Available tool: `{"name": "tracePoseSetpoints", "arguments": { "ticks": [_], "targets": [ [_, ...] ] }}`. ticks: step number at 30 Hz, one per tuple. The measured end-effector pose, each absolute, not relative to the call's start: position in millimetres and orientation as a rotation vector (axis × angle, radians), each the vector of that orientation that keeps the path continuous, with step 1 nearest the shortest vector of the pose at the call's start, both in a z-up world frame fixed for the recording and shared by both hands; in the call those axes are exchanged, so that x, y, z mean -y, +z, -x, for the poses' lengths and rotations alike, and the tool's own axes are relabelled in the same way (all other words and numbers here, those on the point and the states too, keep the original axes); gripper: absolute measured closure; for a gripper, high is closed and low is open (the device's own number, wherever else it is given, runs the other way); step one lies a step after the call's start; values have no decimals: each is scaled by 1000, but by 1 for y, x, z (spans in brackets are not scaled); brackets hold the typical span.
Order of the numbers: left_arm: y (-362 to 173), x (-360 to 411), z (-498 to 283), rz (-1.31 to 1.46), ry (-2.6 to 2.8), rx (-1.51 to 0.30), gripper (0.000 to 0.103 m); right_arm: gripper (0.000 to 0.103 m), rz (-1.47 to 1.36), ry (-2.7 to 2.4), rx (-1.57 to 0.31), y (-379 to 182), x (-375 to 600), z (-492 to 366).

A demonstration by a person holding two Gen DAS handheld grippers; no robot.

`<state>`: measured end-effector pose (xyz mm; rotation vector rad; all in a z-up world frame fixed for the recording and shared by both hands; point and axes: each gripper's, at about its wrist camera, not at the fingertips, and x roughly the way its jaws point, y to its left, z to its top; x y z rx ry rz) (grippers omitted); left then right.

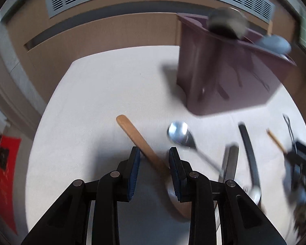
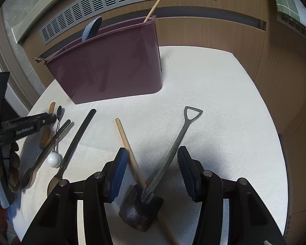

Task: Organize utensils

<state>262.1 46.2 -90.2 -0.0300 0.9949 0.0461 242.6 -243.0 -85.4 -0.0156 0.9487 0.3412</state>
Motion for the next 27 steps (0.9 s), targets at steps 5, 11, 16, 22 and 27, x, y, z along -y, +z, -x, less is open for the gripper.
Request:
{"name": "tracePoseSetpoints", "arguments": {
  "ticks": [5, 11, 16, 22, 27],
  "targets": [
    [-90, -72, -245, 95, 11, -1016, 70, 54, 36, 328, -942, -85, 240, -240],
    [-91, -77, -270, 186, 84, -1037, 73, 59, 25, 333, -956, -84, 243, -244],
    [-93, -72, -273, 175, 93, -1001, 91, 71, -74, 337, -984, -78, 263, -248],
    [-71, -59, -229, 200, 40, -868, 91, 70, -69, 292, -994, -80, 282, -241],
    [-47, -50, -199, 235, 17, -789, 91, 70, -62, 285, -987, -83, 262, -256]
  ]
}}
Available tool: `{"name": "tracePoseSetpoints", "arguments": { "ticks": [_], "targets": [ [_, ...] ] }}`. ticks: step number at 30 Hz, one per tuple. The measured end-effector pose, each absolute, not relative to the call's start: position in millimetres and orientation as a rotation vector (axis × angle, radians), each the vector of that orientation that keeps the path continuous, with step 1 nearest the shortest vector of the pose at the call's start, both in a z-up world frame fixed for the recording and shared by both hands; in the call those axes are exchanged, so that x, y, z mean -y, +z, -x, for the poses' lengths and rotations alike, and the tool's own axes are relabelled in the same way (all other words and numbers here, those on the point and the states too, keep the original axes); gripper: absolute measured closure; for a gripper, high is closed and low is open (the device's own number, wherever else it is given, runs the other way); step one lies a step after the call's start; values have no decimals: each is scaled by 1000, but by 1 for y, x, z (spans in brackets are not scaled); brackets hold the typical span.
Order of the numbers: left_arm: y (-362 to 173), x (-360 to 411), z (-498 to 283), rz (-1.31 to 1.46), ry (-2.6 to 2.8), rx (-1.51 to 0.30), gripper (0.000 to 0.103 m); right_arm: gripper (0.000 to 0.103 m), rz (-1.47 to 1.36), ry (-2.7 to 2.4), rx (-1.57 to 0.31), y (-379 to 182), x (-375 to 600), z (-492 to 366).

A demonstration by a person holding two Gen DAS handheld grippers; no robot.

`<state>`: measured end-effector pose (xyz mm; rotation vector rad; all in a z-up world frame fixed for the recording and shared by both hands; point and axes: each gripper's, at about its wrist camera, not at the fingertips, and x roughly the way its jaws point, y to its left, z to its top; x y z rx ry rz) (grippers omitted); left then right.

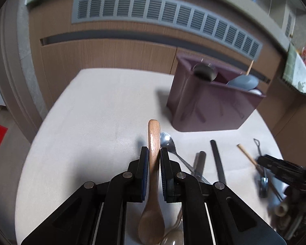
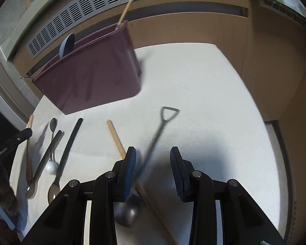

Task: Organize utensils
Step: 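Lift the wooden spoon and scoop with both tools over the maroon holder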

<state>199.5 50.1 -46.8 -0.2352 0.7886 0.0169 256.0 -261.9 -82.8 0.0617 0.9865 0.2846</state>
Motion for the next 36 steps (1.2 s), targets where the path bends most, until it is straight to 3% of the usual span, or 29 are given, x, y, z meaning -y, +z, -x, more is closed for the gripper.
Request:
{"name": "tracePoseSetpoints", "arguments": {
  "ticks": [2, 3, 4, 6, 20, 32, 36],
  "targets": [
    [-40, -52, -192, 261, -2, -768, 91, 72, 26, 257, -970, -84, 244, -260],
    [-39, -59, -195, 272, -10, -763, 91, 77, 92, 252, -961, -85, 233, -261],
    [-36, -61, -193, 284, -19, -756, 91, 89, 161, 251, -942, -86, 223, -262],
    [-28, -65, -187, 296, -27, -737, 91, 97, 208, 286, -927, -86, 213, -262],
    [24, -61, -154, 290, -78, -602, 92, 103, 44, 405, -626, 5, 242, -195],
    [45, -54, -145, 262, -93, -562, 92, 103, 33, 448, -569, 22, 248, -178],
    [76, -47, -156, 229, -136, -524, 92, 103, 33, 452, -553, 36, 249, -180]
  ]
}}
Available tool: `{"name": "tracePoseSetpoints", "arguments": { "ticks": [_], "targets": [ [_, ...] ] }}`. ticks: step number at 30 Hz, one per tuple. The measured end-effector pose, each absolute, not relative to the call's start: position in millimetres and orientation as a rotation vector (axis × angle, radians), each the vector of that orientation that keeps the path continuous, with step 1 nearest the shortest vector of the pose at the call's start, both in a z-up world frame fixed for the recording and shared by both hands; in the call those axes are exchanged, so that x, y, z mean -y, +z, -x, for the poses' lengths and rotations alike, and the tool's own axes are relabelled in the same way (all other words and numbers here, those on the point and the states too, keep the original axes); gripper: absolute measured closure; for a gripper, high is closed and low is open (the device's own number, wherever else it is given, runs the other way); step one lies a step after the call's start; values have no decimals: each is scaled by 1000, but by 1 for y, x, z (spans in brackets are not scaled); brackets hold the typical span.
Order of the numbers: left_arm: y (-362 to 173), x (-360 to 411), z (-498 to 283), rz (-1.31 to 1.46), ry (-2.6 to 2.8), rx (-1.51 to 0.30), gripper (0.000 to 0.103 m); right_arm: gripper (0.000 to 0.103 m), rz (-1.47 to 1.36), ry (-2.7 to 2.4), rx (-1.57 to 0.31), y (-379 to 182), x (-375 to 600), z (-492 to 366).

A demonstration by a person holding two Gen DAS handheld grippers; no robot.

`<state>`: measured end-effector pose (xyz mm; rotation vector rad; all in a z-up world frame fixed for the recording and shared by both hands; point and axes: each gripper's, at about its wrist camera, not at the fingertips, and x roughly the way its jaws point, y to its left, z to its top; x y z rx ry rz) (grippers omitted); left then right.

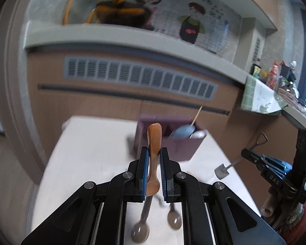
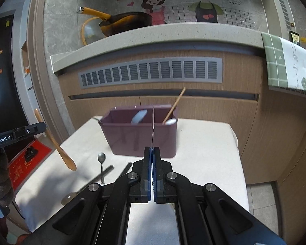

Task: Organize utensils
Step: 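Lift the wooden spoon and scoop with both tools over the maroon holder, then open both tools over the holder to drop the wooden spoon and scoop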

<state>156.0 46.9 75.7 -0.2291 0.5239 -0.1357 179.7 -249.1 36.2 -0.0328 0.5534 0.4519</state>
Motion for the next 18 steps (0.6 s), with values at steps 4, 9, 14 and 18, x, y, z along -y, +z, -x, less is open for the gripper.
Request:
{"name": "tracePoseSetpoints", "arguments": {
  "ticks": [4, 9, 14, 18],
  "targets": [
    [144, -41, -175, 192, -179, -381, 92, 103, 60, 474, -428, 100, 242, -192],
    [181, -34, -222, 197, -181, -327, 92, 103, 48, 470, -316, 176, 228, -231],
    [146, -32, -281, 211, -151, -408, 92, 103, 72, 470, -349, 158, 206, -272],
    [105, -33, -312, 258, -170, -504, 92, 103, 13, 484, -442, 122, 206, -304]
  ]
}}
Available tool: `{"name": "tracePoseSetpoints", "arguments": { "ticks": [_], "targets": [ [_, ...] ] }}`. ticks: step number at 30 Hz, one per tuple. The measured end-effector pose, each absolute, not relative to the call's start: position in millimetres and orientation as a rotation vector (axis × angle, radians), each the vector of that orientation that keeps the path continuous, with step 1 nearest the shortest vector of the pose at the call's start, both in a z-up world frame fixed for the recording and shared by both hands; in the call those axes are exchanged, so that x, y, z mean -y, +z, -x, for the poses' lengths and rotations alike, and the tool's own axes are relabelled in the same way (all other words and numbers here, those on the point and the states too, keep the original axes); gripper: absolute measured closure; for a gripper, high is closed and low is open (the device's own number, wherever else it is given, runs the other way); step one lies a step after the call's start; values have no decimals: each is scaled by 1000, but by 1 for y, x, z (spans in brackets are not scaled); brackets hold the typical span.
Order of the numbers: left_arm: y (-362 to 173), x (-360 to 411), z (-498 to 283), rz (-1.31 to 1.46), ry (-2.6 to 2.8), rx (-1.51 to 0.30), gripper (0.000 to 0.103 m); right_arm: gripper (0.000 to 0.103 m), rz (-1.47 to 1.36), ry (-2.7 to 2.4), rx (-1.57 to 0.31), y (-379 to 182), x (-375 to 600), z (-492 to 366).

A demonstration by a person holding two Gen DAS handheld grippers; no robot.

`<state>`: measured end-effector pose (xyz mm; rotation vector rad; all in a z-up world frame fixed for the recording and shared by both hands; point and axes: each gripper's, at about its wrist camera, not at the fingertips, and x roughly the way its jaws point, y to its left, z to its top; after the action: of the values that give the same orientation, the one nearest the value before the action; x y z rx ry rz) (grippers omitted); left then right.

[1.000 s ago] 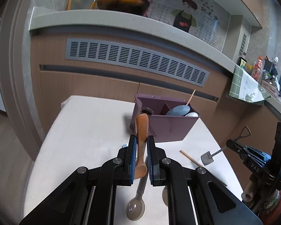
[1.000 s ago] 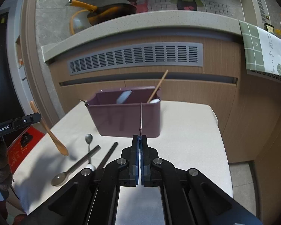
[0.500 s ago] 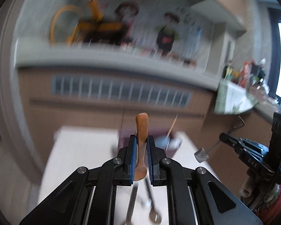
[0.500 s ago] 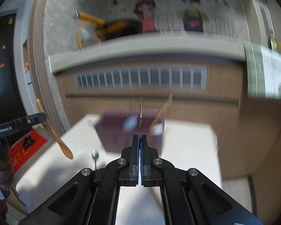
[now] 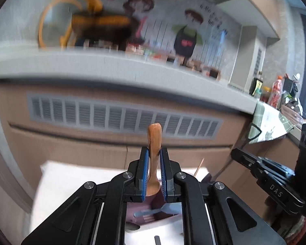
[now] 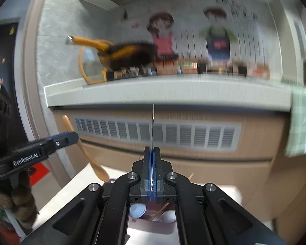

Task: Organize utensils
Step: 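Open both tools over the holder to drop the wooden spoon and scoop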

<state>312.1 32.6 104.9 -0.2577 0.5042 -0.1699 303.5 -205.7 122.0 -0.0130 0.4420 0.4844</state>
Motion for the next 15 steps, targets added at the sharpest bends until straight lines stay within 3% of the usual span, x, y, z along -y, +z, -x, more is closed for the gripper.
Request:
{"name": "tracePoseSetpoints", "arguments": {
  "ticks": [6, 8, 10, 15],
  "targets": [
    [58, -31, -336, 299, -206, -598, 91, 102, -17, 492, -578, 68, 199, -333],
    [50, -31, -340, 315, -241, -614, 87, 99, -32, 497, -634, 51, 198, -342],
    [45, -31, -339, 324, -268, -626, 74, 94, -58, 505, -689, 37, 199, -350],
    [57, -41, -314, 351, -273, -575, 69, 88, -54, 481, -707, 24, 205, -345]
  ]
}}
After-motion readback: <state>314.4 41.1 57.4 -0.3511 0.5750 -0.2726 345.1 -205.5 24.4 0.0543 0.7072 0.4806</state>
